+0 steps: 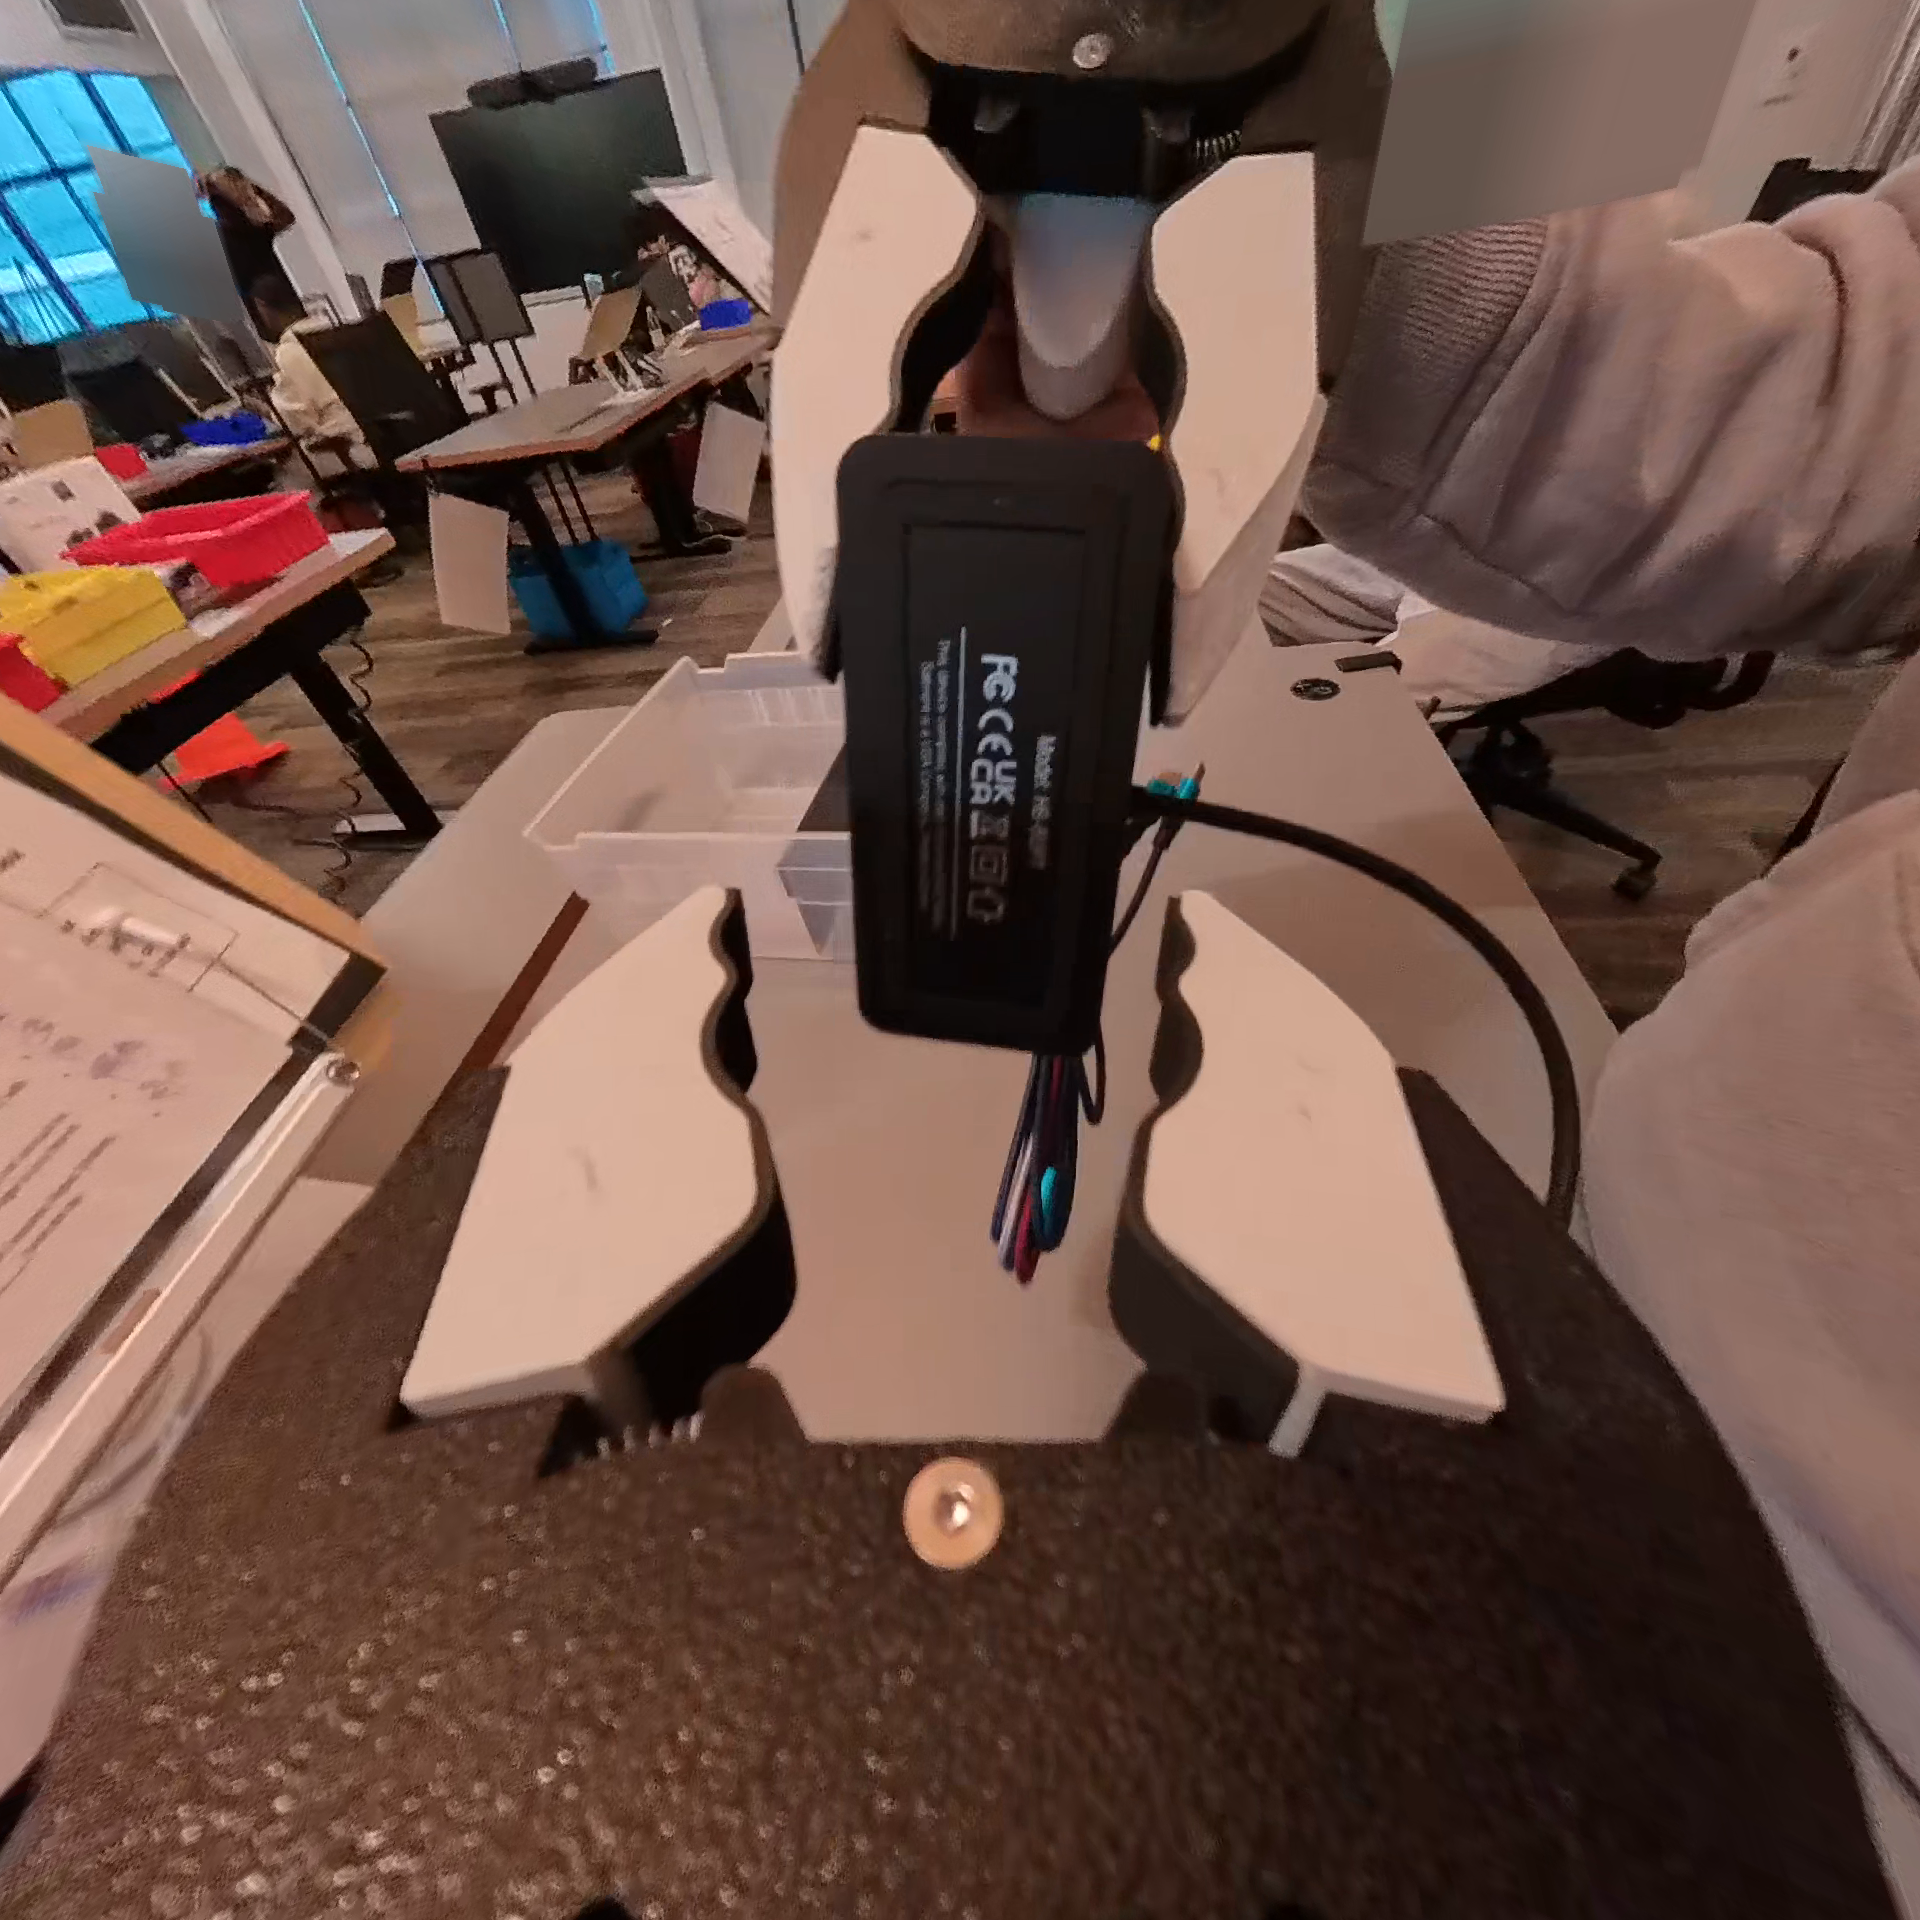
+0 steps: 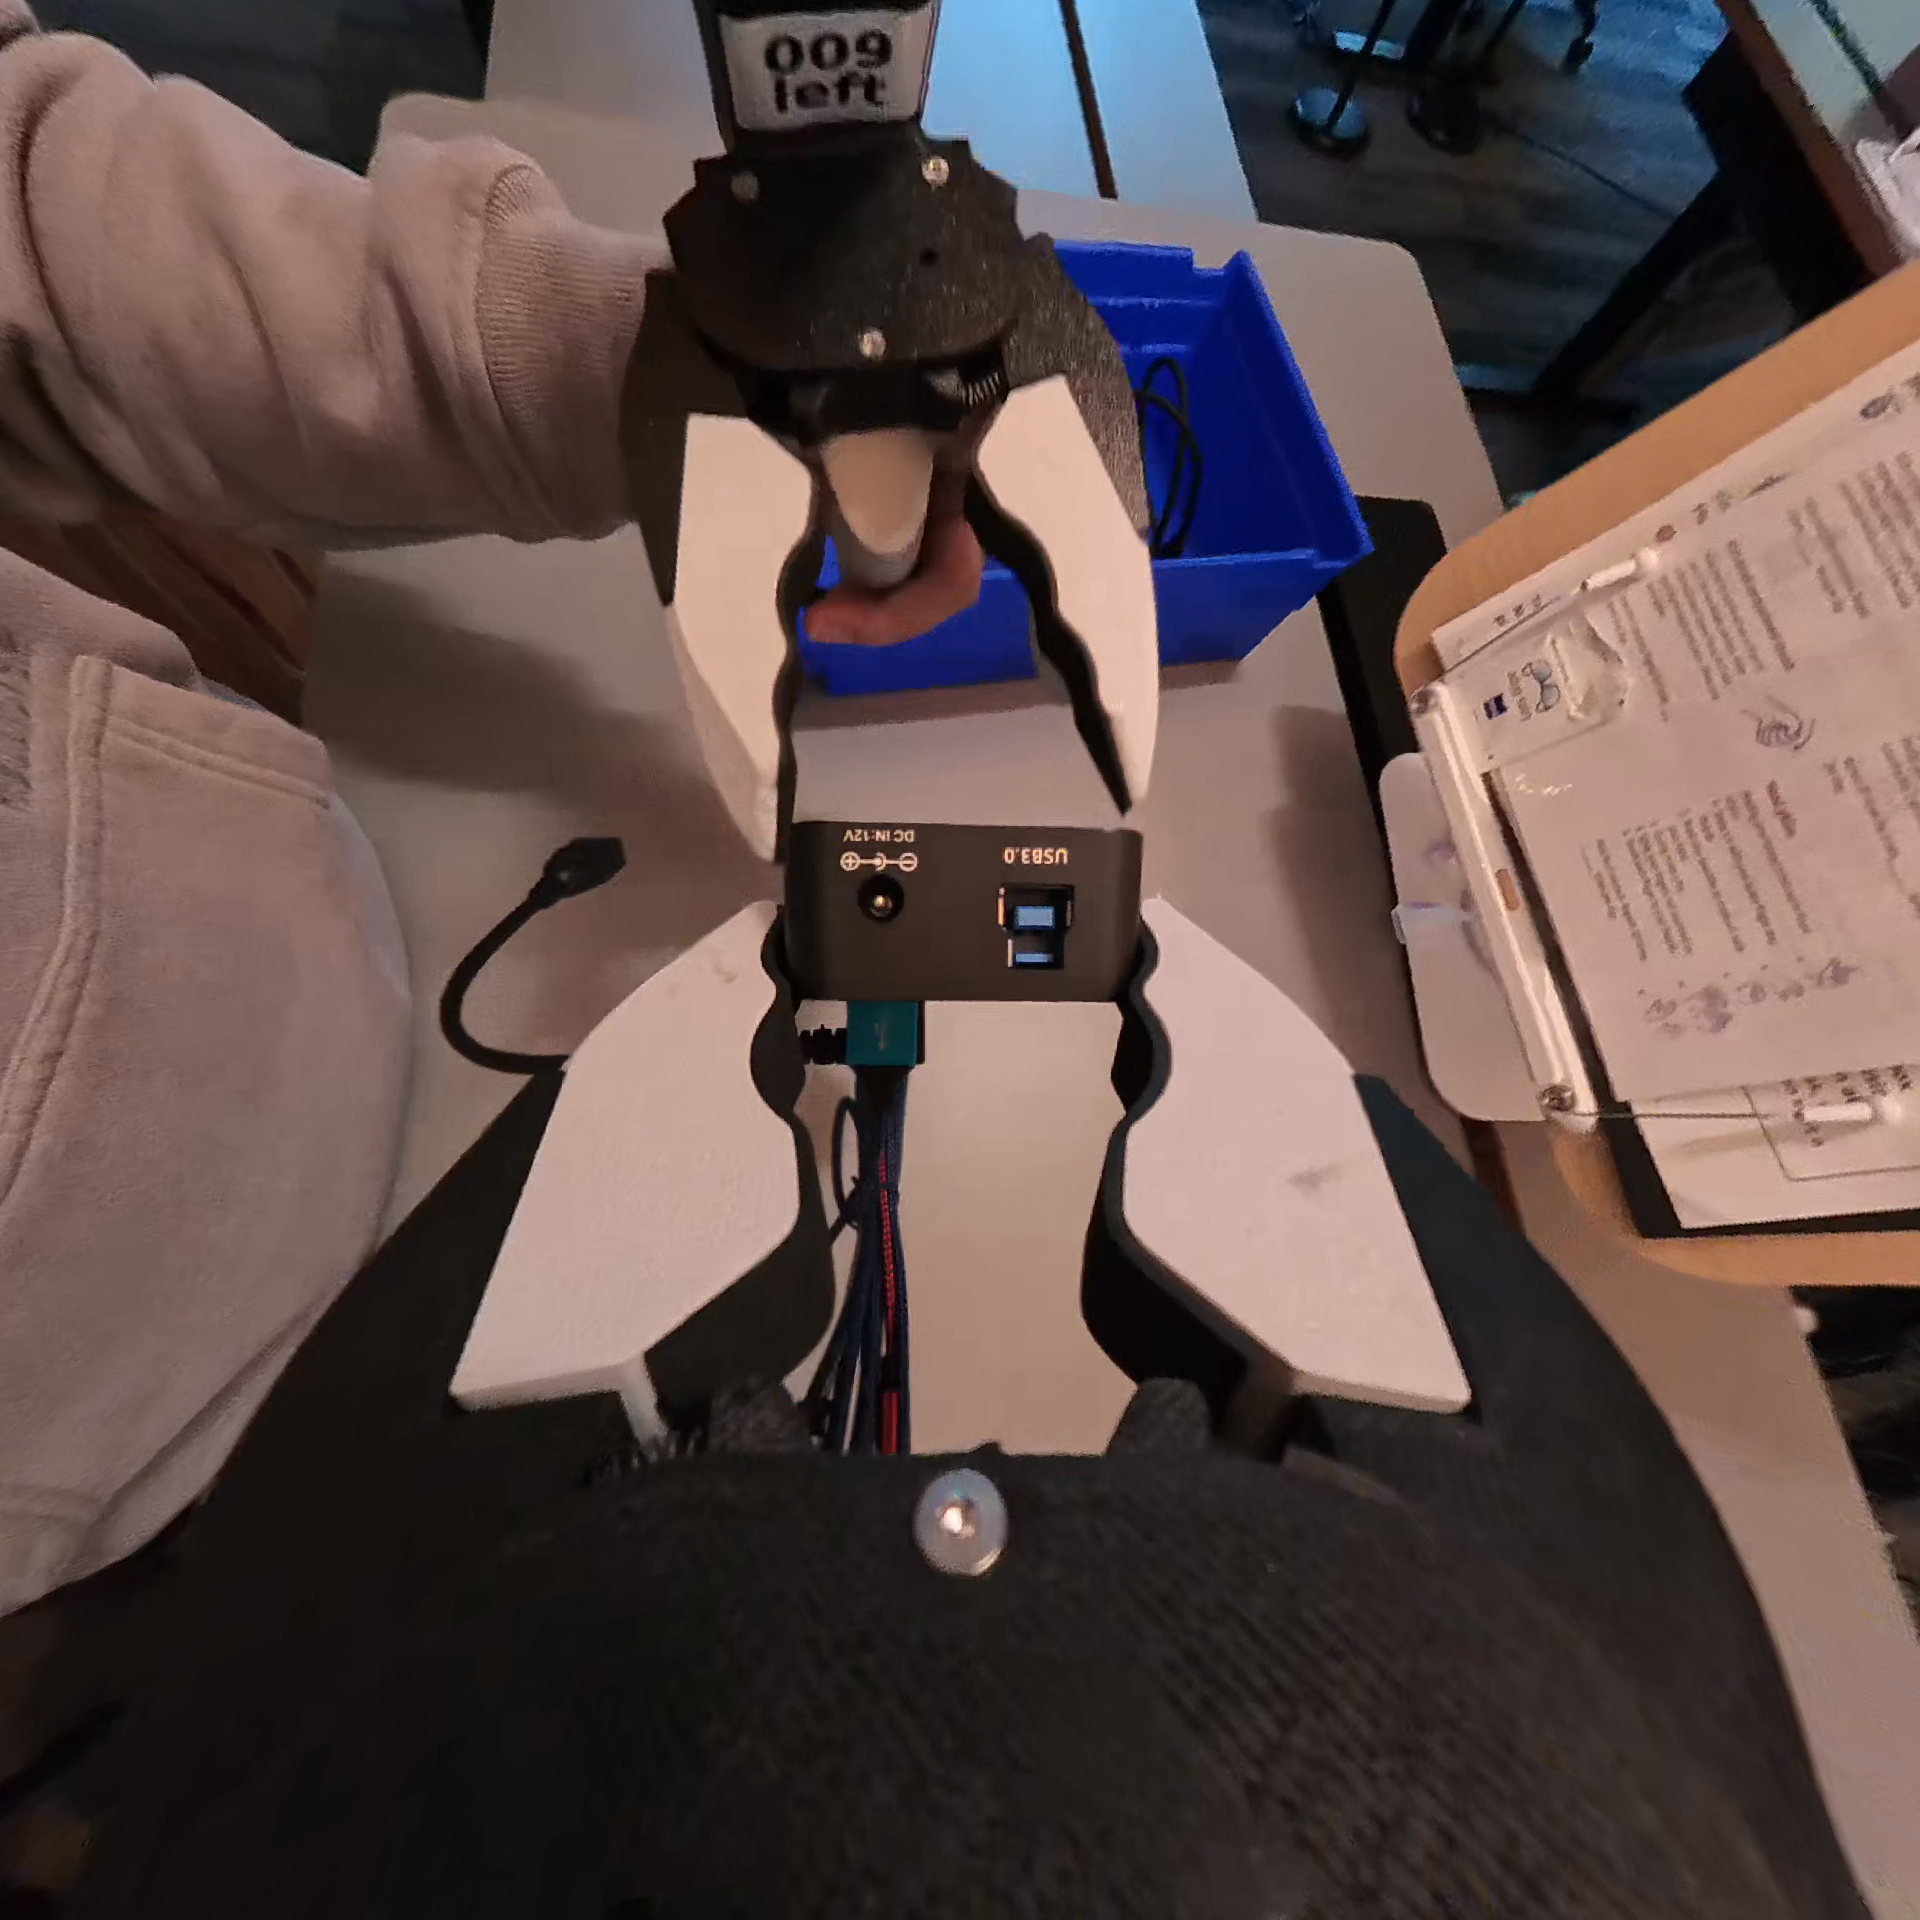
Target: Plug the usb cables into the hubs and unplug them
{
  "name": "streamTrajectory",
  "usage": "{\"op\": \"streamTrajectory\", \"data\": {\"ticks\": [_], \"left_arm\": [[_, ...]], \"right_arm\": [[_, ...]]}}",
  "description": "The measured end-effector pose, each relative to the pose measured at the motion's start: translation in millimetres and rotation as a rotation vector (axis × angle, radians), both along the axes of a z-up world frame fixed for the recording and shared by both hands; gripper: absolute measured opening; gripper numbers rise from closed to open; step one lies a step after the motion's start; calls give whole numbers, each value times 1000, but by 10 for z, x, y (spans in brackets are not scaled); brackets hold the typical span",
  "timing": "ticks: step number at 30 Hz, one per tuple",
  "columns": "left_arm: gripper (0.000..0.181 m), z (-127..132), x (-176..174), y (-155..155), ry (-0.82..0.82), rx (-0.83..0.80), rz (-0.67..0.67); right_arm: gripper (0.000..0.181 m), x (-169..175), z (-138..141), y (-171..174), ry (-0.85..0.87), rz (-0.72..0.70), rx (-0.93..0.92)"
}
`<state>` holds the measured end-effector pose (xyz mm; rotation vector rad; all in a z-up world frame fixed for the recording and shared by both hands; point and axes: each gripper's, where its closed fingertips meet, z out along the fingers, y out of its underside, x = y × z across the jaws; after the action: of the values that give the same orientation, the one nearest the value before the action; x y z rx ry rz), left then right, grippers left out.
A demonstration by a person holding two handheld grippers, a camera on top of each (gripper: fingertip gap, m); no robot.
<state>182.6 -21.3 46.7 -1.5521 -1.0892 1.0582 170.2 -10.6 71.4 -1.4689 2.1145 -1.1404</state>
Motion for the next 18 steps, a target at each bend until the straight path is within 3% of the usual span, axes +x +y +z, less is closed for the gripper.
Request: {"op": "streamTrajectory", "data": {"ticks": [6,10,14,18], "left_arm": [[72,-252,-81,91,-180,-19,-37],[62,-225,-261,129,-158,-2,-37],[62,-341,-390,121,-220,45,-3],[62,-439,-421,55,-164,68,-5]], "right_arm": [[58,-40,-38,-69,-11,-66,101],[58,76,-115,-47,7,-51,190],[58,62,-226,-108,82,-111,226],[58,-18,-329,-143,106,-120,264]]}}
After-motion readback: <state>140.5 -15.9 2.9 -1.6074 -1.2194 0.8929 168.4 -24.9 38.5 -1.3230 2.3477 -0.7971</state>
